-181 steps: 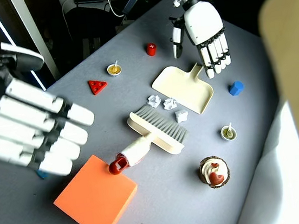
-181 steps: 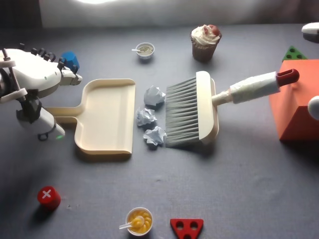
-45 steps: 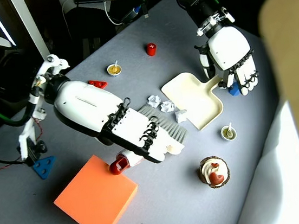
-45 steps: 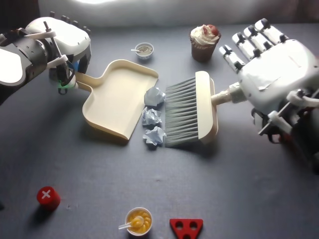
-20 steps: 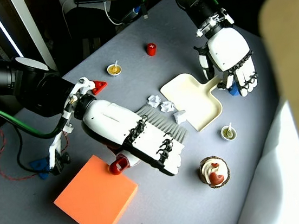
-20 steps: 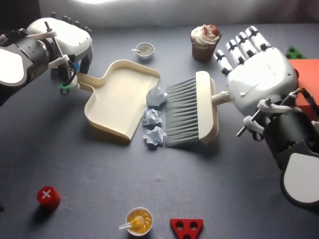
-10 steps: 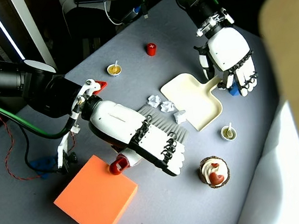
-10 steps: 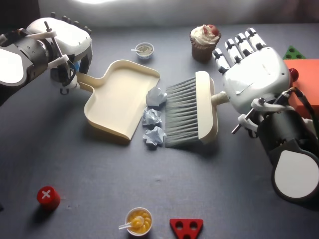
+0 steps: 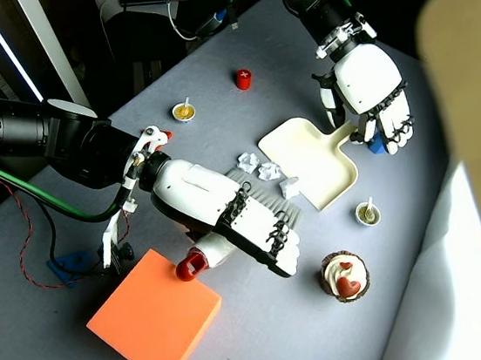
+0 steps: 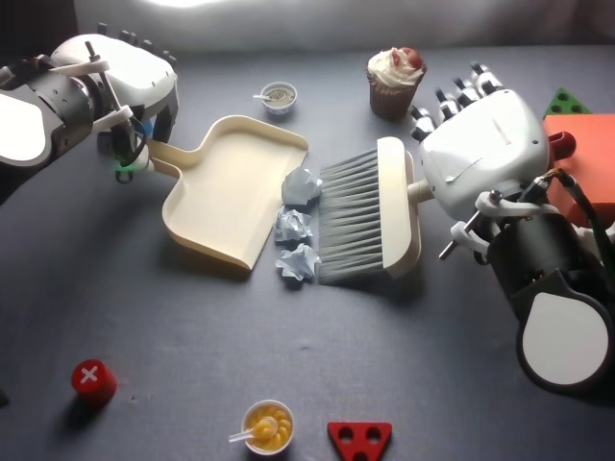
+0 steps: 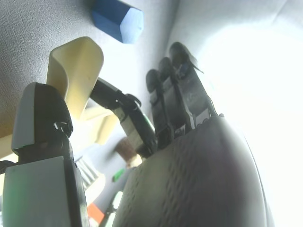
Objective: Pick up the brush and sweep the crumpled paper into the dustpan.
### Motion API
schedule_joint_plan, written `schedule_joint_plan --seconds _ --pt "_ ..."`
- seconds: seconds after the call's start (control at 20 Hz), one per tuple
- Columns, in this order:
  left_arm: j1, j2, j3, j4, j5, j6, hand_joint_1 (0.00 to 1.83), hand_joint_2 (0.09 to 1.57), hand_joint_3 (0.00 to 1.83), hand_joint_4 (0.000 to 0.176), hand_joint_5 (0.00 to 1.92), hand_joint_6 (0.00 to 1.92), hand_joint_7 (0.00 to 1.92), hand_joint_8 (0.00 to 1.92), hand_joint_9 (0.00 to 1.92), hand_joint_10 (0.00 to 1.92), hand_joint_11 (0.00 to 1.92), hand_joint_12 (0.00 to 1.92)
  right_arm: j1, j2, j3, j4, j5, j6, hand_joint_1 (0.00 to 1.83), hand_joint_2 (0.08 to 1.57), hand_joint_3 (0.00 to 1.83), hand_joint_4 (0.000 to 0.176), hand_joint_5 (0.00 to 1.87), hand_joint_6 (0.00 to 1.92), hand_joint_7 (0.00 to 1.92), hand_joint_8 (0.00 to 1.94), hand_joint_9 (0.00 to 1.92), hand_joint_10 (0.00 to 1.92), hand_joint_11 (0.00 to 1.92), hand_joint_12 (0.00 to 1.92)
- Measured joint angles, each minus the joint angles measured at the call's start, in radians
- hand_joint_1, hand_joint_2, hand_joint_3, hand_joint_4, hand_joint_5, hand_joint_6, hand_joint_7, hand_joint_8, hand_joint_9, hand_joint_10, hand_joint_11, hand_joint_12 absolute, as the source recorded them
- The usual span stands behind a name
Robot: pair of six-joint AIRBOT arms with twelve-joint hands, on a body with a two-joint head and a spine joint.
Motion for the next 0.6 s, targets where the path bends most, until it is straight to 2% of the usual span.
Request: schedule_joint_plan --seconds 0.05,0.1,0.15,0.2,0.25,0.3,0.35,0.4,0.45,0.5,0.55,0.6 --pt "0.001 0.000 0.000 0.000 0.000 0.000 1.17 1.08 0.00 0.000 1.06 0.85 0.37 0.01 0.30 0.01 0.30 0.01 0.000 -0.001 0.000 0.001 -0.003 0.001 1.16 0.97 0.00 0.000 0.77 0.01 0.91 0.01 0.88 0.02 0.70 0.13" --pt "0.002 0.000 0.000 0.000 0.000 -0.001 1.16 1.09 0.00 0.000 1.05 0.86 0.36 0.00 0.30 0.00 0.25 0.00 0.000 -0.005 0.000 0.002 -0.003 0.002 1.17 0.99 0.00 0.000 0.88 0.02 1.01 0.00 0.96 0.02 0.70 0.30" --pt "0.002 0.000 0.000 -0.001 0.000 -0.001 1.16 1.09 0.00 0.000 1.03 0.88 0.37 0.00 0.29 0.00 0.24 0.00 0.000 -0.007 0.000 0.001 -0.003 0.003 1.18 1.03 0.01 0.000 1.09 0.55 1.10 0.01 1.04 0.05 0.67 0.59" --pt "0.002 0.000 0.000 0.000 0.000 -0.001 1.16 1.10 0.00 0.000 1.01 0.93 0.35 0.00 0.27 0.00 0.23 0.00 0.000 -0.010 0.000 -0.002 -0.003 0.004 1.18 1.03 0.04 0.000 1.11 0.70 1.05 0.43 0.79 0.98 0.53 1.24" --pt "0.002 0.000 0.000 0.000 0.000 -0.001 1.16 1.10 0.00 0.000 1.00 0.93 0.36 0.01 0.28 0.00 0.24 0.01 0.000 -0.011 0.000 -0.004 -0.002 0.006 1.19 1.02 0.01 0.000 1.18 0.62 0.84 1.34 0.61 1.71 0.53 1.78" --pt "0.002 0.000 0.000 -0.001 0.000 -0.001 1.15 1.10 0.00 0.000 1.01 0.92 0.36 0.01 0.28 0.00 0.24 0.01 0.000 -0.011 0.000 -0.005 0.000 0.006 1.20 1.00 0.00 0.000 1.25 0.50 0.86 1.82 0.77 1.88 0.74 1.89" --pt "0.002 0.000 0.000 -0.001 -0.001 -0.001 1.15 1.10 0.00 0.000 1.01 0.92 0.35 0.00 0.28 0.00 0.24 0.01 0.000 -0.011 0.000 -0.005 0.000 0.006 1.20 0.99 0.00 0.000 1.29 0.42 0.90 1.92 0.89 1.91 0.88 1.92" --pt "0.002 0.000 0.000 0.000 0.000 -0.001 1.16 1.09 0.00 0.000 1.03 0.89 0.37 0.00 0.29 0.00 0.25 0.01 -0.006 -0.010 0.000 -0.014 -0.001 0.007 1.20 1.00 0.00 0.000 1.26 0.48 0.95 1.94 1.02 1.92 1.07 1.92" --pt "0.002 0.000 0.000 0.000 0.000 -0.001 1.16 1.09 0.00 0.000 1.03 0.89 0.37 0.00 0.29 0.00 0.25 0.01 -0.009 -0.010 0.000 -0.014 0.000 0.008 1.20 1.00 0.00 0.000 1.25 0.50 0.96 1.94 1.06 1.92 1.13 1.92" --pt "0.002 0.000 0.000 0.000 0.000 -0.001 1.16 1.09 0.00 0.000 1.04 0.87 0.38 0.01 0.29 0.00 0.26 0.01 -0.011 -0.006 0.000 -0.010 0.003 0.009 1.23 1.02 0.00 0.000 1.04 1.19 1.01 1.94 1.12 1.92 1.22 1.92" --pt "0.002 0.000 0.000 0.000 0.000 -0.001 1.17 1.08 0.00 0.000 1.05 0.85 0.39 0.00 0.29 0.00 0.26 0.01 -0.012 -0.002 0.000 -0.008 0.007 0.009 1.25 1.05 0.00 0.000 0.97 1.41 1.05 1.94 1.17 1.92 1.26 1.92" --pt "0.002 0.000 0.000 0.000 0.000 -0.001 1.17 1.08 0.00 0.000 1.06 0.84 0.40 0.01 0.30 0.00 0.27 0.02 -0.012 0.004 0.000 -0.009 0.007 0.009 1.20 1.10 0.01 0.000 1.00 1.82 1.07 1.94 1.18 1.92 1.26 1.92"
